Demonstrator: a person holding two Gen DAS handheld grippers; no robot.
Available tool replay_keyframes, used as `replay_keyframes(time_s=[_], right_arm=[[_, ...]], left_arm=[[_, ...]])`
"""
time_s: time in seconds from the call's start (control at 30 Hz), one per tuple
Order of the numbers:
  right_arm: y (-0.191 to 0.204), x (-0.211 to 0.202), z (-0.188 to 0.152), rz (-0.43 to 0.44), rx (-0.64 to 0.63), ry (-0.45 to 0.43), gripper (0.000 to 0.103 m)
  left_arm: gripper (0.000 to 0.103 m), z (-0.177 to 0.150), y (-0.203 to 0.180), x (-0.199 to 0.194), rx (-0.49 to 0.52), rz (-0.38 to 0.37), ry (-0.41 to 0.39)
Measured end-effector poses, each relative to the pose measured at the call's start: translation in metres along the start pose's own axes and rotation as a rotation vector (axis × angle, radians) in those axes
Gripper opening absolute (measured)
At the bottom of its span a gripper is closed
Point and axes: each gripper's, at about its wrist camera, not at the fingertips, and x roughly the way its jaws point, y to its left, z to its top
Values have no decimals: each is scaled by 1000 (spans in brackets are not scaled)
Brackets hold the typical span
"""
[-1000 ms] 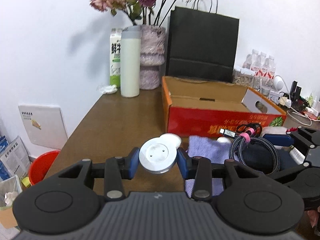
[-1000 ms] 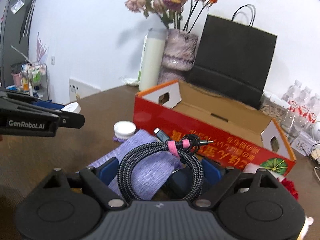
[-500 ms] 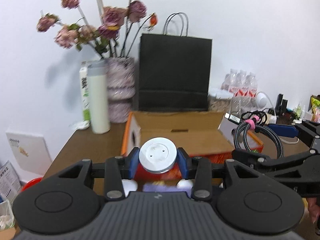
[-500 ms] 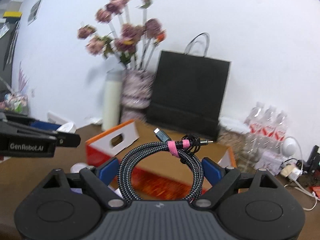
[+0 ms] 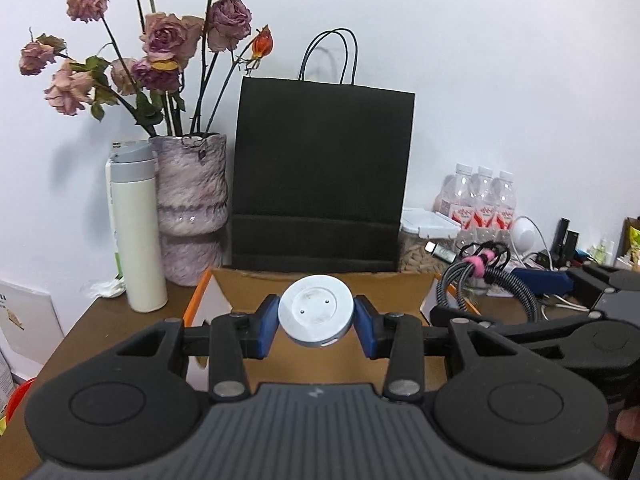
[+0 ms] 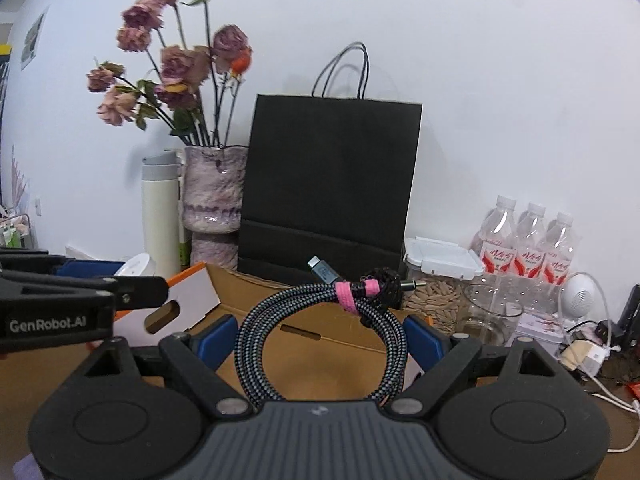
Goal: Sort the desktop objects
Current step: 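Carry the cap and cable over the cardboard box with both grippers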
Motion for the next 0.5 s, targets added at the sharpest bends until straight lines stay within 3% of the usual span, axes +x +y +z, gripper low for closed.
replay_keyframes(time_s=[0.27,0.5], right_arm=[[-10,45,-5,31,58,52,89],[-13,68,-22,33,67,153,89]], left_arm=[[40,4,6,51,-24,56,16],[40,-17,13,84,-28,72,120]])
